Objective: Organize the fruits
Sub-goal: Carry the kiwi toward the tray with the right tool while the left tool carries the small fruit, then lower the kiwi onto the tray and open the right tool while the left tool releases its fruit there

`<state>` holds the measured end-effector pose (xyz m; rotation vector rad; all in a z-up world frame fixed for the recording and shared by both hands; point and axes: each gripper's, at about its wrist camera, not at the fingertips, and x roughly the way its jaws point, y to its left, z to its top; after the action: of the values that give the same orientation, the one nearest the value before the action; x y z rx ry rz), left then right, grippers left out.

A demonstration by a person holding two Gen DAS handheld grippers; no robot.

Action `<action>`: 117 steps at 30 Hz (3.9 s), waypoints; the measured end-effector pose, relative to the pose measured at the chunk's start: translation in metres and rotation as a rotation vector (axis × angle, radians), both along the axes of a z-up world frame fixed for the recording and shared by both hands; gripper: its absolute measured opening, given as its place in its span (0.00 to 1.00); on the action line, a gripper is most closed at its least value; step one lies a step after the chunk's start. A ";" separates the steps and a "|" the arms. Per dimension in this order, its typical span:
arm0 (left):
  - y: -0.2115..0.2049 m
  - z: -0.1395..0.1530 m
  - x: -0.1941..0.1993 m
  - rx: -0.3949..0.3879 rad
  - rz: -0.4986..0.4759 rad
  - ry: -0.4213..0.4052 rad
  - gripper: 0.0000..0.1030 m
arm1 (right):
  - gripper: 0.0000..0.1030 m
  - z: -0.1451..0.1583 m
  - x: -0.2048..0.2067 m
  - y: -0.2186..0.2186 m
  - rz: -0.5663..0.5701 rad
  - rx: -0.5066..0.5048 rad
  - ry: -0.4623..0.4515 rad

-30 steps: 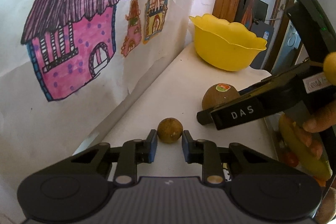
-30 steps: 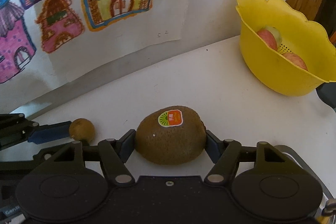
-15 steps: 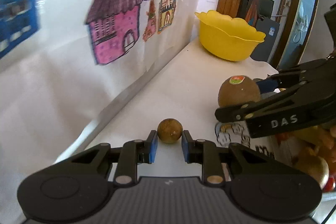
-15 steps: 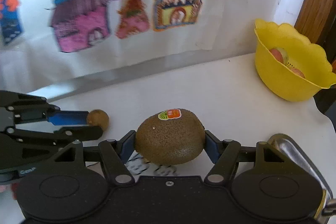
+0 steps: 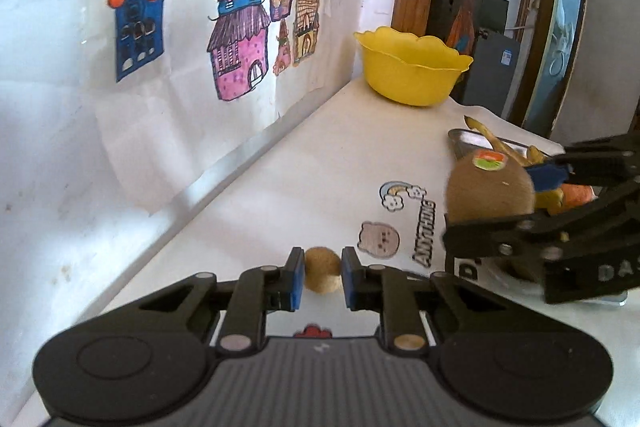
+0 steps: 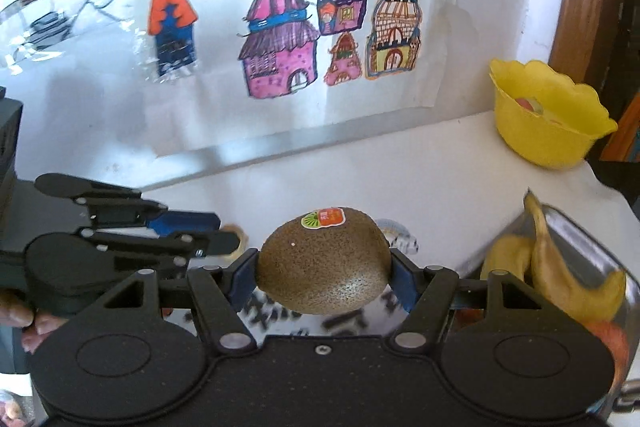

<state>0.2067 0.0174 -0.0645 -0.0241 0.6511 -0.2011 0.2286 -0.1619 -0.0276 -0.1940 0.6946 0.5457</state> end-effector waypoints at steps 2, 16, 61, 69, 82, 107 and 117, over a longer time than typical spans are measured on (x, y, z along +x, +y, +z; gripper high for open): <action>0.002 -0.001 -0.005 -0.008 -0.005 0.004 0.20 | 0.67 0.000 -0.010 -0.003 -0.007 0.006 -0.009; -0.005 -0.012 0.012 0.013 -0.028 0.030 0.20 | 0.67 -0.013 -0.028 -0.012 -0.028 0.036 -0.065; -0.032 -0.016 0.074 0.080 -0.107 0.015 0.29 | 0.67 -0.034 -0.013 -0.020 -0.103 0.104 -0.088; -0.041 0.004 0.039 0.032 -0.112 0.001 0.29 | 0.67 -0.025 -0.039 -0.034 -0.128 0.145 -0.126; -0.117 0.066 0.014 0.023 -0.215 -0.148 0.29 | 0.67 0.006 -0.082 -0.116 -0.296 0.167 -0.224; -0.204 0.036 0.078 0.004 -0.271 -0.098 0.29 | 0.67 -0.031 -0.023 -0.159 -0.327 0.102 -0.247; -0.202 0.024 0.083 -0.011 -0.272 -0.074 0.29 | 0.68 -0.035 -0.016 -0.157 -0.319 0.102 -0.232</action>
<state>0.2899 -0.1843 -0.0401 0.0613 0.5783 -0.4657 0.2126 -0.3190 -0.0630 -0.0476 0.4585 0.2465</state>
